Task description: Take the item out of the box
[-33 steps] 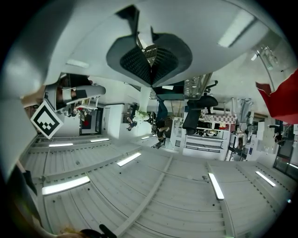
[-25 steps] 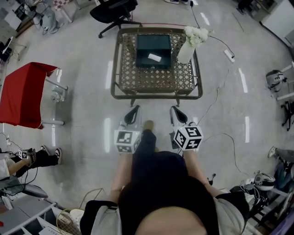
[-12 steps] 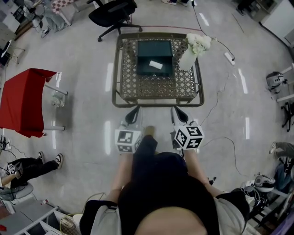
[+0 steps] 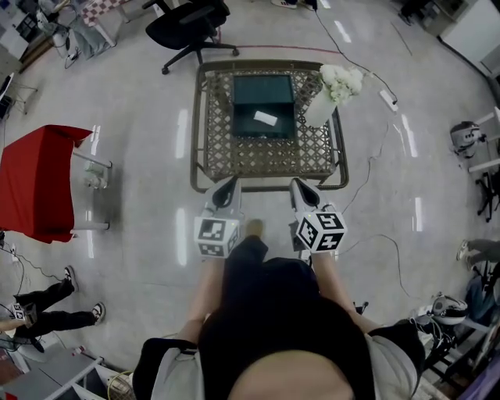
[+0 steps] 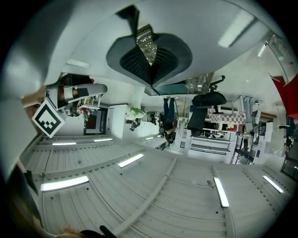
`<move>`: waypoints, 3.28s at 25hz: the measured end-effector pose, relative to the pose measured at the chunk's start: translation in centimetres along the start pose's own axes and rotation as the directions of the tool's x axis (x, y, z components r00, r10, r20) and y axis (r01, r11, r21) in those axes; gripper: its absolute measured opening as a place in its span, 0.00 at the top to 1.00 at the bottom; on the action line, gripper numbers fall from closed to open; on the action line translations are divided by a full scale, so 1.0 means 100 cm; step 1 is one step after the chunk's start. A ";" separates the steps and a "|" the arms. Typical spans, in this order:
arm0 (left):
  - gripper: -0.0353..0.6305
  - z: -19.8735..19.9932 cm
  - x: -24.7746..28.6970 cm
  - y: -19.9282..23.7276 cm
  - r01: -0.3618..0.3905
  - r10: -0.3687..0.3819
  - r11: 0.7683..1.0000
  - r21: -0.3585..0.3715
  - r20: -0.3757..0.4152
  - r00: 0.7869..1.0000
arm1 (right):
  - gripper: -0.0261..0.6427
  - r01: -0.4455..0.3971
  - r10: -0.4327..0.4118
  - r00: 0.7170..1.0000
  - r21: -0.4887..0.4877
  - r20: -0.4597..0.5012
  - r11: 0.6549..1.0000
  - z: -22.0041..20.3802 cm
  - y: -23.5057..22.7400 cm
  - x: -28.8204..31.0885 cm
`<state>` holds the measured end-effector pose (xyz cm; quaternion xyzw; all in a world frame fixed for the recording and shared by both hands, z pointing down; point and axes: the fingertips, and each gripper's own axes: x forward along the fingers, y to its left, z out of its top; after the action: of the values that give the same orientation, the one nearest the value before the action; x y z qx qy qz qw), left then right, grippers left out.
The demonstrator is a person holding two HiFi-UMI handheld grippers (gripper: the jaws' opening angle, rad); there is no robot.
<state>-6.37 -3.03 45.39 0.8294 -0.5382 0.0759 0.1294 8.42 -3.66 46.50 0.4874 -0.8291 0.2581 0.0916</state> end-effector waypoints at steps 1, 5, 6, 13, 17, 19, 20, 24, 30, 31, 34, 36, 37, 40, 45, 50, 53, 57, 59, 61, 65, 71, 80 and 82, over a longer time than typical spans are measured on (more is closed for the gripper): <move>0.94 0.002 0.004 0.001 0.005 -0.005 1.000 0.000 0.000 1.000 | 0.96 0.002 -0.002 1.000 -0.001 -0.001 1.000 0.001 -0.001 0.003; 0.94 0.005 0.020 0.007 0.025 -0.025 1.000 0.002 -0.004 1.000 | 0.96 0.010 -0.010 1.000 0.004 -0.005 1.000 0.006 -0.006 0.016; 0.94 0.006 0.024 0.008 0.030 -0.030 1.000 0.003 -0.004 1.000 | 0.96 0.013 -0.013 1.000 0.004 -0.004 1.000 0.008 -0.008 0.018; 0.94 0.011 0.047 0.019 0.051 -0.051 0.999 0.010 -0.013 0.999 | 0.96 0.046 -0.047 0.999 0.019 0.009 0.999 0.022 -0.021 0.036; 0.94 0.013 0.060 0.026 0.064 -0.064 0.998 0.009 -0.020 0.998 | 0.96 0.062 -0.063 0.998 0.027 0.012 0.998 0.028 -0.028 0.047; 0.94 0.013 0.067 0.029 0.072 -0.072 0.997 0.010 -0.023 0.997 | 0.96 0.070 -0.071 0.997 0.032 0.014 0.997 0.029 -0.031 0.053; 0.94 0.012 0.070 0.031 0.076 -0.075 0.997 0.010 -0.025 0.997 | 0.96 0.074 -0.074 0.997 0.035 0.015 0.997 0.029 -0.032 0.056; 0.94 0.014 0.079 0.038 0.089 -0.089 0.996 0.013 -0.028 0.996 | 0.96 0.091 -0.092 0.996 0.047 0.021 0.995 0.031 -0.034 0.064; 0.94 0.013 0.085 0.045 0.098 -0.098 0.995 0.006 -0.025 0.995 | 0.96 0.105 -0.105 0.994 0.049 0.015 0.993 0.028 -0.034 0.068; 0.94 0.012 0.085 0.045 0.101 -0.101 0.995 0.004 -0.026 0.995 | 0.96 0.107 -0.108 0.994 0.050 0.014 0.993 0.027 -0.034 0.068; 0.94 0.008 0.082 0.045 0.111 -0.111 0.994 0.001 -0.032 0.993 | 0.96 0.113 -0.114 0.993 0.052 0.010 0.992 0.024 -0.033 0.068; 0.94 0.005 0.080 0.045 0.112 -0.112 0.994 -0.003 -0.042 0.993 | 0.96 0.119 -0.120 0.993 0.054 0.004 0.991 0.021 -0.032 0.064; 0.94 0.003 0.078 0.045 0.112 -0.112 0.994 -0.006 -0.045 0.993 | 0.96 0.124 -0.124 0.992 0.056 0.000 0.991 0.019 -0.032 0.063; 0.94 0.000 0.076 0.044 0.115 -0.116 0.993 -0.012 -0.048 0.992 | 0.96 0.133 -0.132 0.991 0.058 -0.007 0.989 0.015 -0.033 0.058; 0.94 -0.001 0.078 0.042 0.118 -0.119 0.993 -0.024 -0.053 0.991 | 0.96 0.132 -0.132 0.991 0.051 -0.012 0.990 0.019 -0.033 0.058; 0.94 -0.002 0.084 0.043 0.112 -0.115 0.993 -0.039 -0.059 0.992 | 0.96 0.128 -0.127 0.992 0.042 -0.027 0.991 0.022 -0.036 0.060; 0.94 -0.004 0.090 0.045 0.104 -0.107 0.994 -0.045 -0.065 0.992 | 0.96 0.120 -0.118 0.992 0.034 -0.038 0.992 0.023 -0.040 0.064; 0.94 -0.008 0.098 0.048 0.088 -0.092 0.995 -0.056 -0.074 0.993 | 0.96 0.109 -0.108 0.992 0.019 -0.058 0.994 0.023 -0.045 0.072; 0.94 -0.009 0.103 0.050 0.081 -0.085 0.995 -0.060 -0.079 0.993 | 0.96 0.103 -0.102 0.993 0.013 -0.067 0.995 0.024 -0.048 0.077; 0.94 -0.010 0.108 0.053 0.075 -0.080 0.995 -0.059 -0.087 0.993 | 0.96 0.096 -0.095 0.993 0.011 -0.076 0.995 0.024 -0.051 0.083; 0.94 -0.012 0.115 0.057 0.070 -0.075 0.996 -0.052 -0.101 0.992 | 0.96 0.082 -0.080 0.992 0.011 -0.094 0.997 0.023 -0.056 0.093; 0.94 -0.017 0.125 0.061 0.052 -0.058 0.997 -0.057 -0.124 0.991 | 0.96 0.057 -0.056 0.991 0.012 -0.121 0.998 0.023 -0.062 0.108; 0.94 -0.024 0.140 0.065 0.013 -0.023 0.997 -0.071 -0.141 0.990 | 0.96 0.019 -0.019 0.988 0.000 -0.152 1.000 0.027 -0.076 0.131; 0.94 -0.027 0.141 0.064 0.003 -0.014 0.997 -0.075 -0.147 0.989 | 0.96 0.010 -0.011 0.987 -0.002 -0.159 1.000 0.026 -0.078 0.134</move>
<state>-6.45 -17.01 52.59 0.8183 -0.5262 0.1161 0.2001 8.58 -18.23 52.31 0.4695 -0.8168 0.2950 0.1593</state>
